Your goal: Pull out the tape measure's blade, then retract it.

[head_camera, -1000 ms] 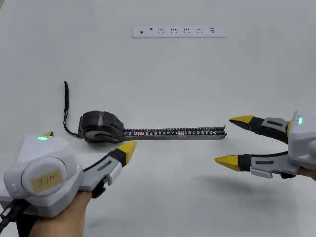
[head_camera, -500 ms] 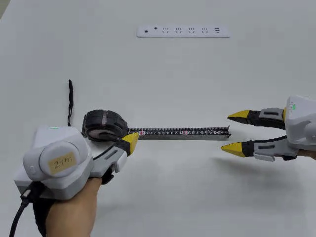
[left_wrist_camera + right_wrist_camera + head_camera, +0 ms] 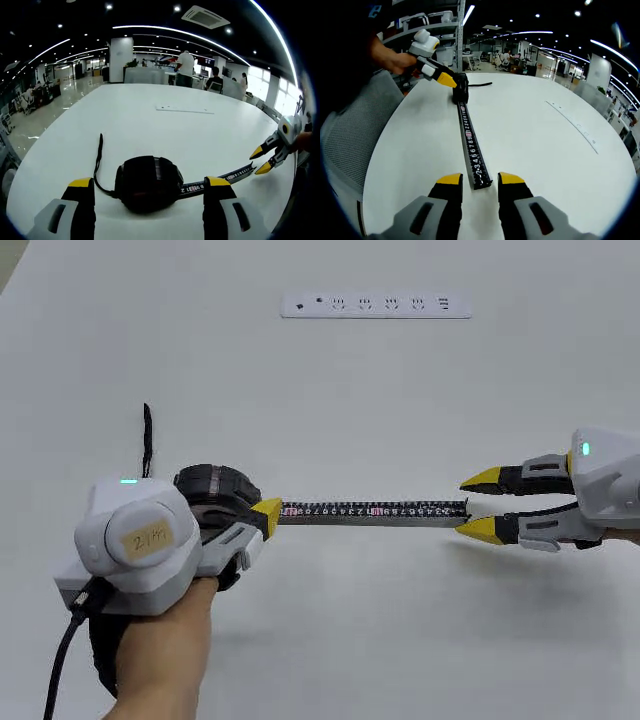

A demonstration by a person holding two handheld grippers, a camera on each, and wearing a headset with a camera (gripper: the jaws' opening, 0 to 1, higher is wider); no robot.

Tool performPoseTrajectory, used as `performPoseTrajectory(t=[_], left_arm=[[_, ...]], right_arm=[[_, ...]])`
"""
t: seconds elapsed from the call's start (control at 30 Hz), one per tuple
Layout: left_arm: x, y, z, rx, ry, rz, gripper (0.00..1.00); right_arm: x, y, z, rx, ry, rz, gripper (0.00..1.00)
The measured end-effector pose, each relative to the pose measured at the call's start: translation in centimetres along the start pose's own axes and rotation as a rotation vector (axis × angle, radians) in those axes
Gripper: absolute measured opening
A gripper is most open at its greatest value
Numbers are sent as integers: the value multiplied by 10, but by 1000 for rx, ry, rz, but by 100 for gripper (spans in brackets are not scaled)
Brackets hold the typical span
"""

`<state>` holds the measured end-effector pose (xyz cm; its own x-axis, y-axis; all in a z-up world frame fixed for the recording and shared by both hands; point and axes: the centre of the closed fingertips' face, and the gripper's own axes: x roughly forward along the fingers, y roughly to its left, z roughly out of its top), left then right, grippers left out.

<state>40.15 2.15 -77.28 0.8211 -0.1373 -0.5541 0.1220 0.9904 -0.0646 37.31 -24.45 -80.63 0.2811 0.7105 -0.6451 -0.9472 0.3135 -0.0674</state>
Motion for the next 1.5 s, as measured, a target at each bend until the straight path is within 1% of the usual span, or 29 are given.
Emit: performPoseTrajectory(t=[0.1,0.27,0.33,0.47,0.73,0.9,0.93,0.97,1.07,1.1,1.33,1.5], left_arm=[[5,1,0,-4,3,8,85],[10,5,-2,-11,8,31,84],[11,4,-2,-19,10,33,83],[14,2,-4,-12,12,35,81],[21,4,-9,-20,27,57,75],[25,6,-12,-12,37,66,71],[25,6,-12,-19,39,68,69],[26,6,-13,-24,40,66,69],[28,4,-15,-14,49,62,69],[29,3,-17,-23,61,58,68],[30,3,-18,-22,61,57,66],[30,4,-18,-5,70,61,65]], right_arm=[[3,-1,-4,-1,12,20,24],[5,-1,-8,-3,21,33,20],[6,1,-8,-3,24,38,17],[6,0,-9,-7,25,35,16],[7,-1,-11,-24,33,47,14],[7,-1,-11,-32,38,52,13],[8,-1,-11,-32,39,52,13],[8,-1,-11,-33,40,52,13],[8,-1,-12,-32,40,53,13],[8,-1,-12,-31,40,53,13],[8,-1,-12,-26,38,55,12],[7,-1,-12,-21,37,55,12]])
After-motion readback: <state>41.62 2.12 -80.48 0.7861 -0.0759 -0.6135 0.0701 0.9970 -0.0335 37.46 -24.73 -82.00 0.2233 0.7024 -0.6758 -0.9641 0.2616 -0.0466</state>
